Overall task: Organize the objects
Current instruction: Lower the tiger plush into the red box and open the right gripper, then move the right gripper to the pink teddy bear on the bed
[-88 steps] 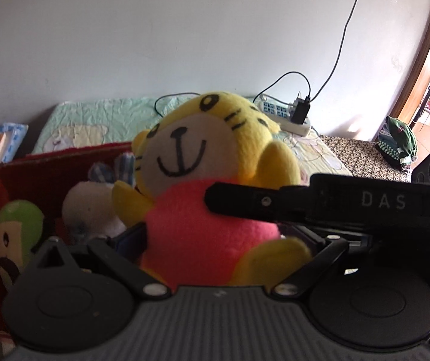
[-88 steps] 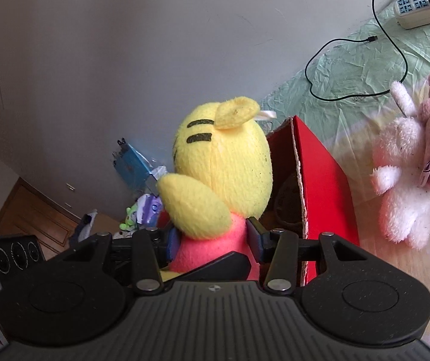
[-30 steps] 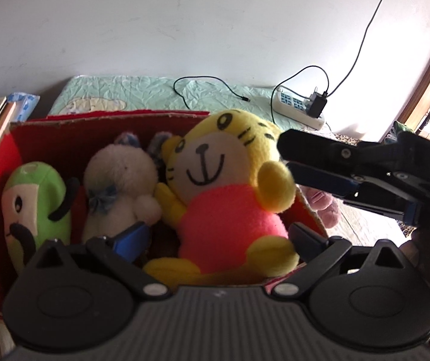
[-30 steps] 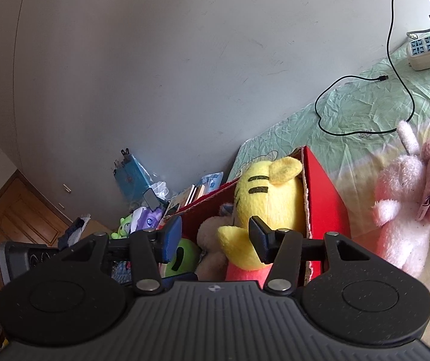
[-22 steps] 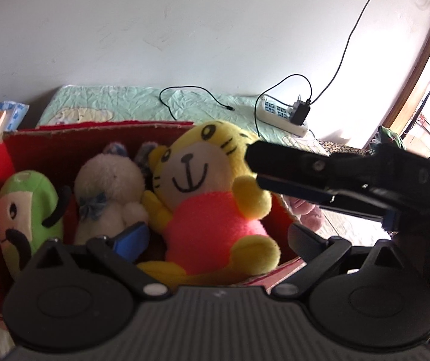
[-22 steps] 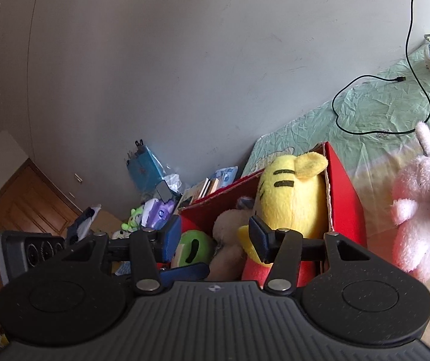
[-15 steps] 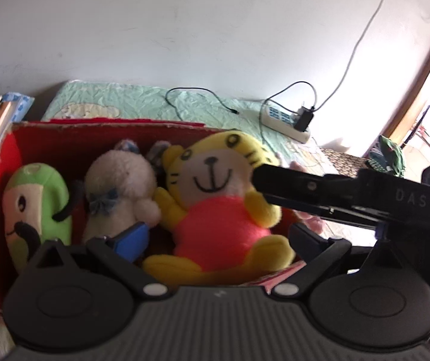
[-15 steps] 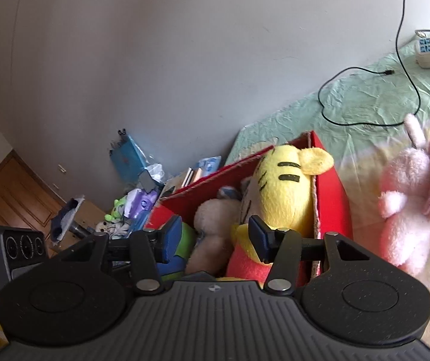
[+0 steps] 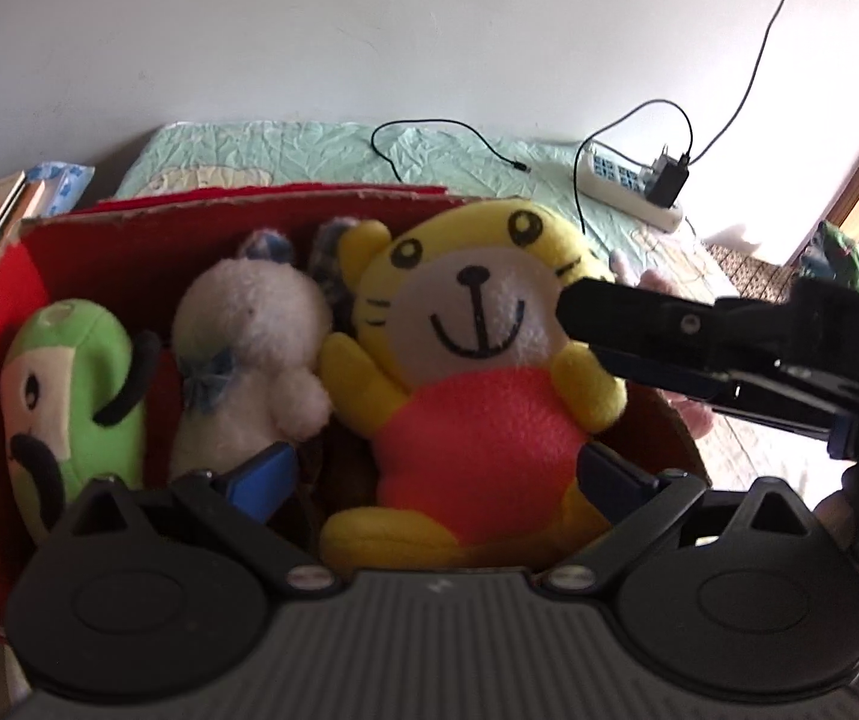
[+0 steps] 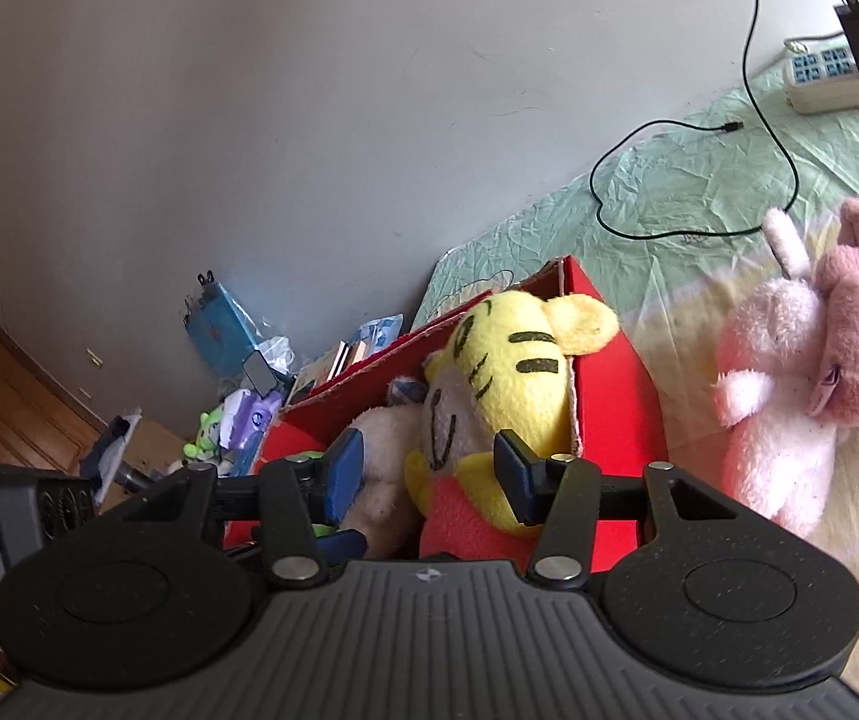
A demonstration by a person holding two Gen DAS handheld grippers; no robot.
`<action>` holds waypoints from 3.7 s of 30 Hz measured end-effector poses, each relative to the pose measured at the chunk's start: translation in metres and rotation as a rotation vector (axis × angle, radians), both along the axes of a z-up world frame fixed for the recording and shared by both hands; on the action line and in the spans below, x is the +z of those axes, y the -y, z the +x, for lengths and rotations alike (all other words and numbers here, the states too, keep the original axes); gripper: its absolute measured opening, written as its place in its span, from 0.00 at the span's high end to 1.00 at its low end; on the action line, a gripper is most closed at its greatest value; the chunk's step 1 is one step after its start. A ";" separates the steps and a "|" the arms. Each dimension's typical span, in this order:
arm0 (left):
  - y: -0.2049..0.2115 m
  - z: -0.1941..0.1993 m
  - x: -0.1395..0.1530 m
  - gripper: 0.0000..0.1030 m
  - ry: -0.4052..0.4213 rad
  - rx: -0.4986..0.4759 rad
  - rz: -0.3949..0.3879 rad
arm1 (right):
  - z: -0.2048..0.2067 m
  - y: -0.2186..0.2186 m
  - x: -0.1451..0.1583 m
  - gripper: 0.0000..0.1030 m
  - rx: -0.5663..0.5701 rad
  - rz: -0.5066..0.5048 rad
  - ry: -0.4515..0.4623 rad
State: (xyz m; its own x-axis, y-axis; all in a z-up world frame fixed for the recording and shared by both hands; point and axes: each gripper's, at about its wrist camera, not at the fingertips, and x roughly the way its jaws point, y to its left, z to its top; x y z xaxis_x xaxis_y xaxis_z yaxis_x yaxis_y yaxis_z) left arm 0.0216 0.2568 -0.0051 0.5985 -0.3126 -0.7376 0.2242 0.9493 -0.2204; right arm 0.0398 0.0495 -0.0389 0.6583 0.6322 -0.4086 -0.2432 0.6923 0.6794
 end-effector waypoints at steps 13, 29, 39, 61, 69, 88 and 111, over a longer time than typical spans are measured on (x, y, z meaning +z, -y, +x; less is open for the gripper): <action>0.016 0.004 -0.004 0.01 -0.034 -0.016 0.053 | 0.000 0.002 -0.003 0.48 -0.011 -0.025 -0.006; 0.026 0.002 0.000 0.00 -0.022 -0.002 0.143 | -0.012 0.004 -0.002 0.48 -0.027 -0.061 0.009; 0.028 -0.008 0.009 0.01 0.010 0.036 0.201 | -0.024 0.006 0.000 0.48 -0.021 -0.066 0.019; 0.048 -0.039 0.037 0.01 0.095 0.144 0.297 | -0.042 0.038 0.006 0.46 0.033 -0.026 0.044; 0.078 -0.052 0.049 0.01 0.133 0.149 0.336 | -0.042 0.074 -0.001 0.46 0.025 -0.005 0.016; 0.202 -0.051 0.033 0.01 0.187 -0.077 0.299 | -0.036 0.183 -0.034 0.47 -0.106 -0.053 -0.118; 0.207 -0.018 -0.043 0.11 -0.046 -0.048 0.113 | 0.065 0.162 -0.057 0.47 0.091 -0.004 -0.274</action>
State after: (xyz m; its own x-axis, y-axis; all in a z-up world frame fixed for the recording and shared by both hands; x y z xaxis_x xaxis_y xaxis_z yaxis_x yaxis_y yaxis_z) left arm 0.0036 0.0502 -0.0479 0.5493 -0.2532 -0.7963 0.2621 0.9571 -0.1236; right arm 0.1045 -0.1129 -0.0963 0.4636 0.6817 -0.5660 -0.1123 0.6789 0.7256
